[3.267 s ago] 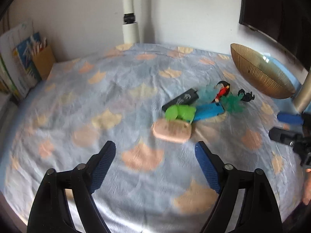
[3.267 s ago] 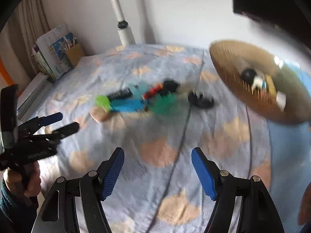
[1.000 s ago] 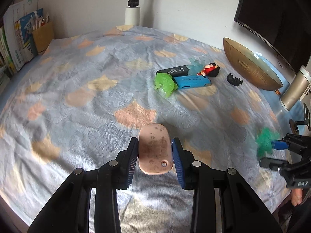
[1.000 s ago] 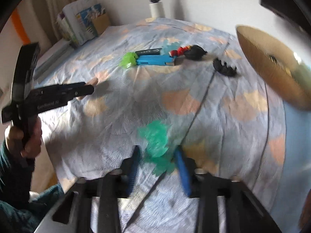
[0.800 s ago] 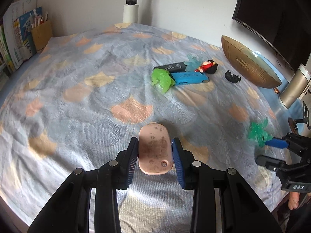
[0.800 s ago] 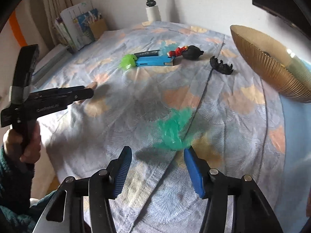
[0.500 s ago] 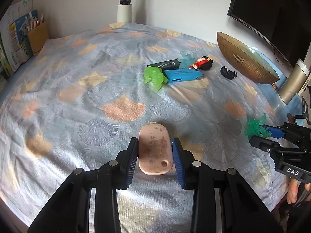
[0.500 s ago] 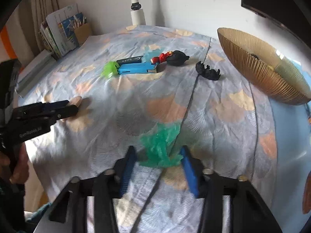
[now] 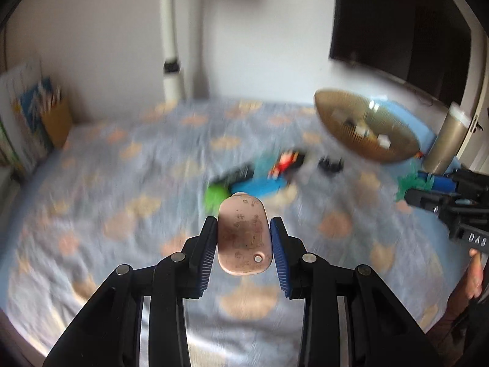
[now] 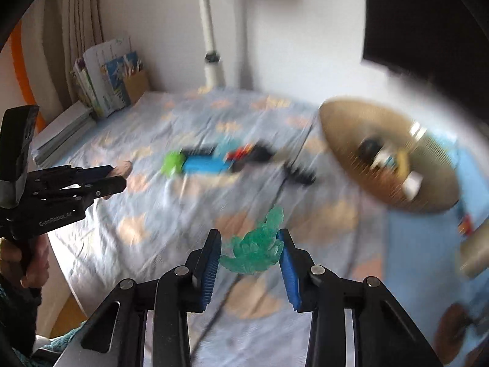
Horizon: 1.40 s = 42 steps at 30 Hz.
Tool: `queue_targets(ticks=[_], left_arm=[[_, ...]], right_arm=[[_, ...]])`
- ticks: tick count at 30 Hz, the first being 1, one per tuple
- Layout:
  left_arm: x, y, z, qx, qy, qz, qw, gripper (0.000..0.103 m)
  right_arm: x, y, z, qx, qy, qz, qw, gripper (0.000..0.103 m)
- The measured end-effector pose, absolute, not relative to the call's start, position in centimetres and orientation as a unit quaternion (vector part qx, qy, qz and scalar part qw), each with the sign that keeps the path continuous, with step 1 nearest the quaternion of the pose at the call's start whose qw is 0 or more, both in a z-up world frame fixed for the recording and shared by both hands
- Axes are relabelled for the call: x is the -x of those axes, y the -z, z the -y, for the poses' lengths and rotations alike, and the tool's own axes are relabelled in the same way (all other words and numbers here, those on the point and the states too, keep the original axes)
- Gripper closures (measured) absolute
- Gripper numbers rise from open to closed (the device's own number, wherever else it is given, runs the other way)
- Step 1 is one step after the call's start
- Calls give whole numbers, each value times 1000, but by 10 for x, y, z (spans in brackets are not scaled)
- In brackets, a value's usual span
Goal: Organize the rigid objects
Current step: 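Carry the eraser and green figure to the brown bowl and release both, then grasp the green leaf-shaped toy with left tool while right tool grasps black figurine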
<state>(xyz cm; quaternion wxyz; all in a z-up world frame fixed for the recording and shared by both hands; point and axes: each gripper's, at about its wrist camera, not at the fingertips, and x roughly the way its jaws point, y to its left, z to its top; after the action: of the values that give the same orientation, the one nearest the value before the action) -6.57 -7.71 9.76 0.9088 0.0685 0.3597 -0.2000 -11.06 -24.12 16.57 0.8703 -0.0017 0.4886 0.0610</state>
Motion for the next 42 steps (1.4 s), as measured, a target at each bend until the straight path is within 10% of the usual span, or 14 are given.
queue_targets(ticks=[9, 23, 25, 27, 42], left_arm=[[20, -171, 163, -82, 259, -289, 918, 71], [-27, -106, 299, -96, 317, -361, 872, 70], [-31, -107, 306, -100, 309, -355, 877, 50], [-33, -112, 299, -92, 299, -350, 883, 30], [14, -166, 112, 2, 221, -299, 928, 29]], right_arm=[[76, -240, 310, 39, 18, -426, 904, 66], [41, -181, 394, -18, 78, -480, 874, 66], [39, -176, 399, -15, 85, -479, 873, 64], [39, -172, 406, -18, 96, -486, 869, 54], [69, -243, 340, -25, 44, -421, 906, 42]])
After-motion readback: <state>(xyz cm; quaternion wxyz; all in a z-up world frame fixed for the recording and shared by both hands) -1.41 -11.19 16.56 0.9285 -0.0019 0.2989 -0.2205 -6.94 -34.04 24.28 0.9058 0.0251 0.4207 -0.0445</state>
